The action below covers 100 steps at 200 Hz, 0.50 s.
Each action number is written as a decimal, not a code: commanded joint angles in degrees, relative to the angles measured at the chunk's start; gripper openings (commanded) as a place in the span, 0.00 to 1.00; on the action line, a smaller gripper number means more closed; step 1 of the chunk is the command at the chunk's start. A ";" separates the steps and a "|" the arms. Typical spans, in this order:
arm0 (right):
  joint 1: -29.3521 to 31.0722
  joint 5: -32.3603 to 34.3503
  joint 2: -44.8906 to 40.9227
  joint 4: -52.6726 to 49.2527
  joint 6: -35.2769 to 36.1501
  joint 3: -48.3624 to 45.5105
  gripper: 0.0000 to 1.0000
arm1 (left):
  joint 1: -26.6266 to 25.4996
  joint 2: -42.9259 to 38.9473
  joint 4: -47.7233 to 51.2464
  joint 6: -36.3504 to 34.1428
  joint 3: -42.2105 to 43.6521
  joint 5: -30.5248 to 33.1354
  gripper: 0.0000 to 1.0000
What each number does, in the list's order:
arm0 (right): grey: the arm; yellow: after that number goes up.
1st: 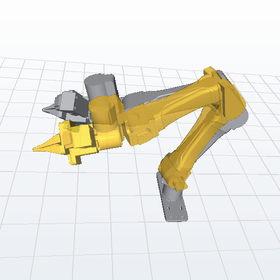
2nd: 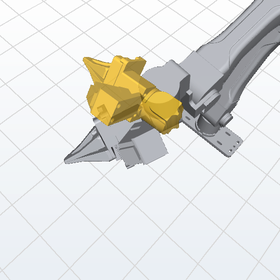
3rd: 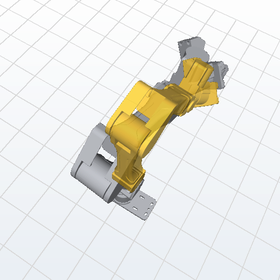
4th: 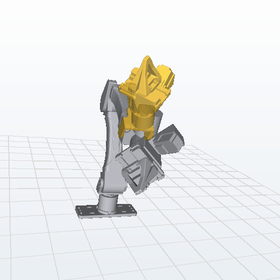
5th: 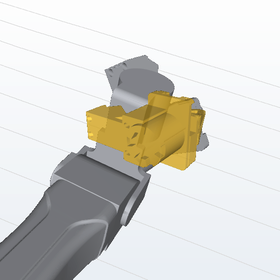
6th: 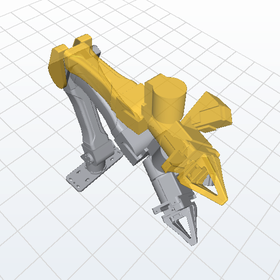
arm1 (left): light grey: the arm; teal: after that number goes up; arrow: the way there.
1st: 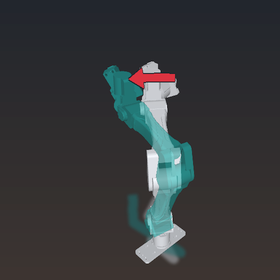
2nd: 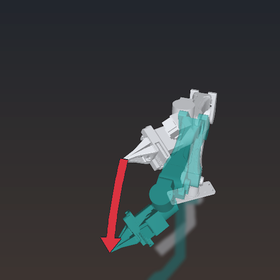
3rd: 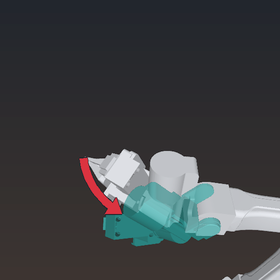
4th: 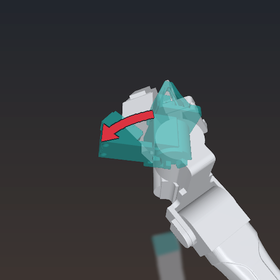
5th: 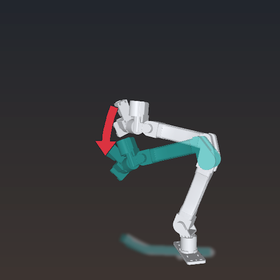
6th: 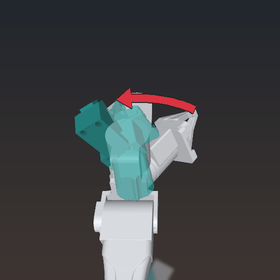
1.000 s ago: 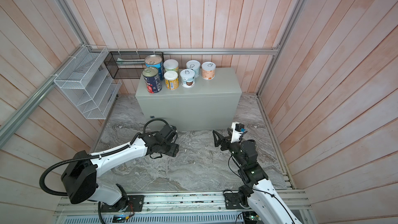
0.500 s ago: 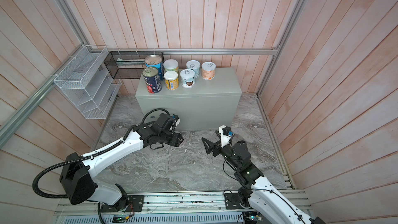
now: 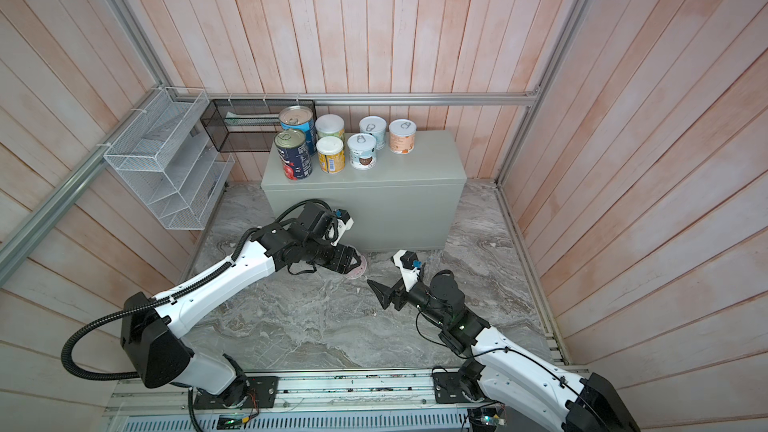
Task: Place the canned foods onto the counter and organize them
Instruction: 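Carry the can toward the right gripper while the right gripper reaches toward it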
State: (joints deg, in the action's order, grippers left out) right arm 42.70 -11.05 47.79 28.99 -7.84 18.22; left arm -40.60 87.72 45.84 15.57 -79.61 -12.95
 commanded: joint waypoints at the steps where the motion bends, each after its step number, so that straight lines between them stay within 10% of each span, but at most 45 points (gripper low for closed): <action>1: 0.37 -3.41 0.10 5.10 2.72 -0.64 0.95 | 0.08 1.02 0.65 -2.00 -3.75 -3.82 0.54; 100: 0.37 -7.64 9.99 9.64 7.83 4.39 0.91 | -0.11 -0.53 3.01 -2.65 -6.07 -10.39 0.54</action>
State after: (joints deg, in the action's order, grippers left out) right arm 42.72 -16.47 56.62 35.24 -1.30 19.81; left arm -40.62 88.92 49.45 13.93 -83.29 -19.42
